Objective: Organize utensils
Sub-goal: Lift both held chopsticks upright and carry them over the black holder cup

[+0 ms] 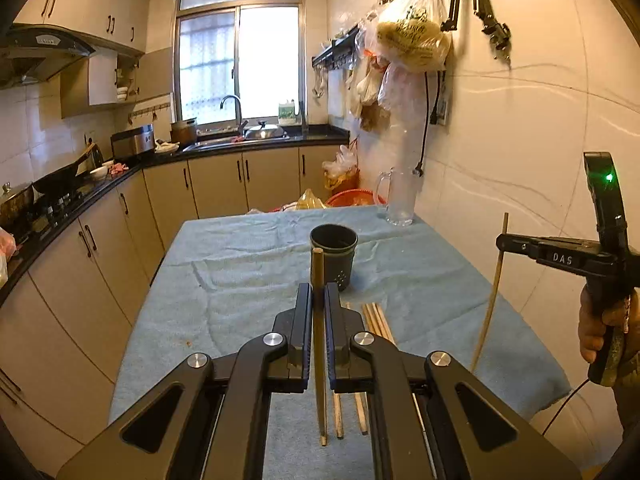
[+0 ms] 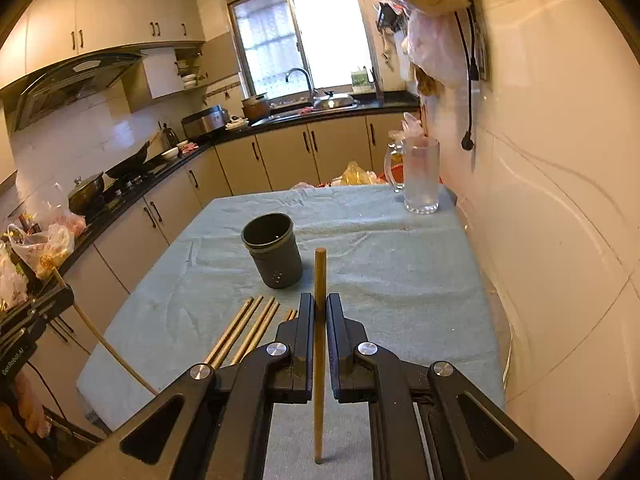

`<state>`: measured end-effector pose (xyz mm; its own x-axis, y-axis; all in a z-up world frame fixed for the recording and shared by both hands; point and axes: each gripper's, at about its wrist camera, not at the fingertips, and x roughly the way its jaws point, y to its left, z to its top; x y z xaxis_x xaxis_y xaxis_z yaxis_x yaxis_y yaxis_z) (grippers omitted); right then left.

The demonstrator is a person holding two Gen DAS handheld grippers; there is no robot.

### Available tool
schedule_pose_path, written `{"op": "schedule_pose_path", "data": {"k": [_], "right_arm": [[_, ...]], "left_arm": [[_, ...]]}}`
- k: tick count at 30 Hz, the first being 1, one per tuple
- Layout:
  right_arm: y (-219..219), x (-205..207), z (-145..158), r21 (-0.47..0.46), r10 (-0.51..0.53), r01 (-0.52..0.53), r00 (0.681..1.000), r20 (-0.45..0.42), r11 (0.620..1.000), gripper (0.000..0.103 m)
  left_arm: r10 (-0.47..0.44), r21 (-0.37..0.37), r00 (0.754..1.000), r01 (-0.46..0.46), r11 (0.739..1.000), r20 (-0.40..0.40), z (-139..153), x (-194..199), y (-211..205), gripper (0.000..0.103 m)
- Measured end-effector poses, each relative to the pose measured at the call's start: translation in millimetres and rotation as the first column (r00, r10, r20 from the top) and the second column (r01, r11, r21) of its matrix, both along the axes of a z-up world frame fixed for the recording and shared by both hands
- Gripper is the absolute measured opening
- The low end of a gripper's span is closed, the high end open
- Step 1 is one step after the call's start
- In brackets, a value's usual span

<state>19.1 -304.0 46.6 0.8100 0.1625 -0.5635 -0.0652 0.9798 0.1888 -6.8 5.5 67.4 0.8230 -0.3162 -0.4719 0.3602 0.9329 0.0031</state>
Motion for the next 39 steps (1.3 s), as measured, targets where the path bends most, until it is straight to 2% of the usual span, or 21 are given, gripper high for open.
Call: {"op": "schedule_pose_path", "data": {"k": [8,15,23,30,34,39], "right_arm": [[5.8,-2.8,10.4,0.000,0.011,-0.011,0.999,0.035,1.000,0.006],[5.7,14.6,22.9,0.015,0.001,-0.002,0.998,0.057,1.000,0.006],[10.3,52.0,60.1,0.078,-0.018,0.004,0.984,0.178,0.997,0.006],[14.8,97.8,92.7,0.156,-0.050,0.006,0.959,0.278,0.988,0.007],[12.8,133.4,98.4,0.207,-0.078,0.013,0.948,0.308,0.978,0.006],[14.4,175.2,82.3,0.228,-0.097,0.032,0.956,0.278,0.973,0.007]], "left_arm": [[-0.001,-0.054,1.000,0.000,0.999,-0.025,7.0,10.0,2.5,0.005],[-0.004,-0.093,0.999,0.000,0.996,-0.042,19.6,33.0,2.6,0.005],[0.004,-0.130,0.999,0.002,0.991,0.049,72.0,77.7,-14.7,0.005],[0.042,-0.168,0.993,-0.023,0.985,0.110,110.3,140.4,-42.0,0.005],[0.056,-0.174,0.992,-0.036,0.984,0.110,110.9,180.9,-60.0,0.005],[0.038,-0.203,0.999,-0.037,0.978,0.003,82.7,235.7,-72.2,0.005]]}}
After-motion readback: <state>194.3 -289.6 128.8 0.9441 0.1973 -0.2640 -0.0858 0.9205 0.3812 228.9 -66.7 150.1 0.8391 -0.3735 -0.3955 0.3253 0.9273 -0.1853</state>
